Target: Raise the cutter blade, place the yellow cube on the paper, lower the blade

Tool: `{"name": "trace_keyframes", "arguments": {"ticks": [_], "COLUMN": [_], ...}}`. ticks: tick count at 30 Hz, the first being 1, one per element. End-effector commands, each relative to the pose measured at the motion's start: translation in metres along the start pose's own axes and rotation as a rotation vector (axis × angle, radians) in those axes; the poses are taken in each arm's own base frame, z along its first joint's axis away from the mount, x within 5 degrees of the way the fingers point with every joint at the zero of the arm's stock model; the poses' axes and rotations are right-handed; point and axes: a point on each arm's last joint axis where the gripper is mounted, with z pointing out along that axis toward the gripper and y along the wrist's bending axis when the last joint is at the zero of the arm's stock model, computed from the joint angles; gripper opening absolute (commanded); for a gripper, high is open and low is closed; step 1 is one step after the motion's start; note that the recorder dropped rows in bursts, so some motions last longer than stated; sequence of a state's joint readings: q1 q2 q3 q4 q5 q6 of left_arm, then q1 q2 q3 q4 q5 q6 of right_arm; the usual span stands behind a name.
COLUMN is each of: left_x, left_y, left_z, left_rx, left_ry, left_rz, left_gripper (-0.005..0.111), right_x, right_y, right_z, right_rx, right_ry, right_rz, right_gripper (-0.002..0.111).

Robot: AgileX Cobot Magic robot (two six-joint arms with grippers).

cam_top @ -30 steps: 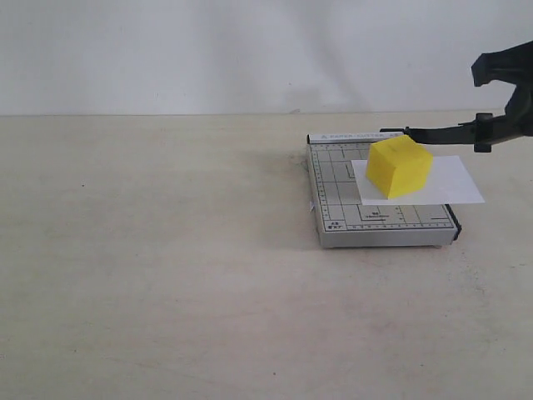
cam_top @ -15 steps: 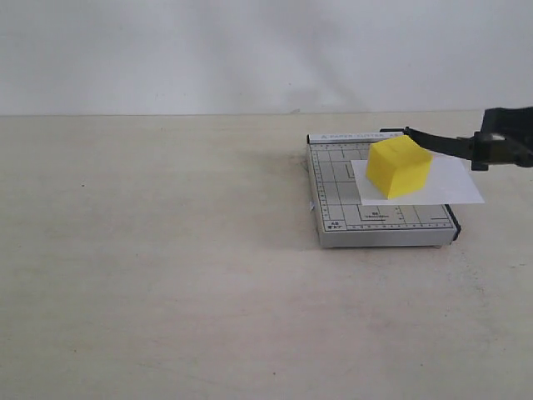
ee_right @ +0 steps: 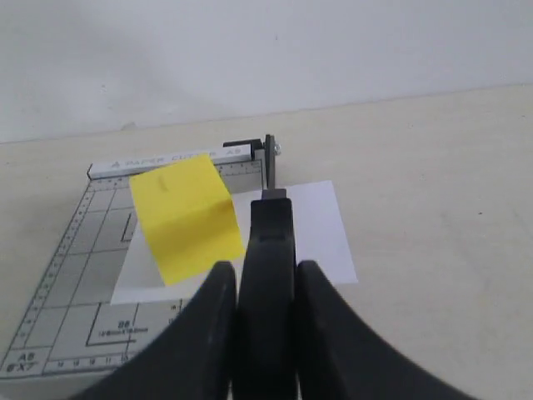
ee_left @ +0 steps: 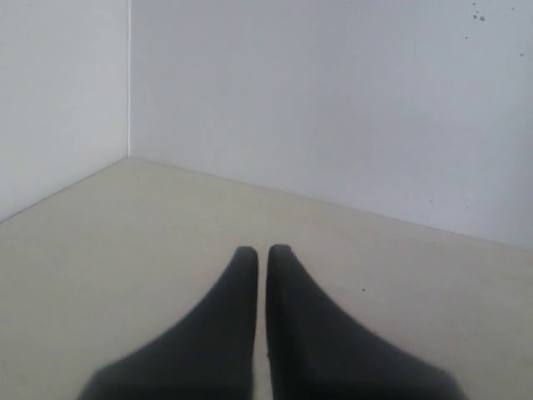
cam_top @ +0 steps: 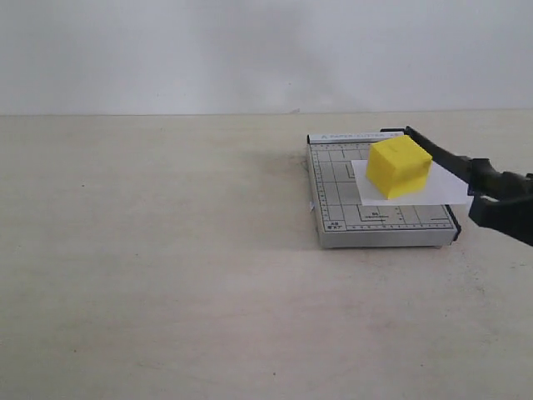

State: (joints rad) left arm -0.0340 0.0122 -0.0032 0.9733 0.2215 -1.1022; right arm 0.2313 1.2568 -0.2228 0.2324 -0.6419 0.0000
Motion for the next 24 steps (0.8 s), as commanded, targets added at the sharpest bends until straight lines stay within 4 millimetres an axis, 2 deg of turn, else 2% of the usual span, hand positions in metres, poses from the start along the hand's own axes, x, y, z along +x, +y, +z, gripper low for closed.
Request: {"name": "trace_keyframes", "arguments": {"ticks": [1,4,14,24], "left_x": [0.005,0.008,0.011,0.011], "left_y": [-0.004,-0.007,-0.012,-0.013], "left_z": [0.000,-0.001,-0.002,-0.002], "left_rx": [0.044,0.076,0.144,0.147], "left_ry": [0.048,0.071,0.096,0.099], "left_rz": [0.037,0.083,0.118,0.097], "left_gripper": [0.004,0.004,0.004,0.004], "right_x": [0.037,0.052,0.076,0.074], "right_y": [0.004,0.006,0.006,0.007], "right_z": [0.004,0.011,0.022,0.023], "right_rx": [-0.043,-0.077,-0.082,-0.099], "right_ry": [0.223,0.295,0.385,0.361], "right_rz": [-0.048,-0.060,-0.043,-0.028], "right_gripper": [0.000,0.000,0.000,0.000]}}
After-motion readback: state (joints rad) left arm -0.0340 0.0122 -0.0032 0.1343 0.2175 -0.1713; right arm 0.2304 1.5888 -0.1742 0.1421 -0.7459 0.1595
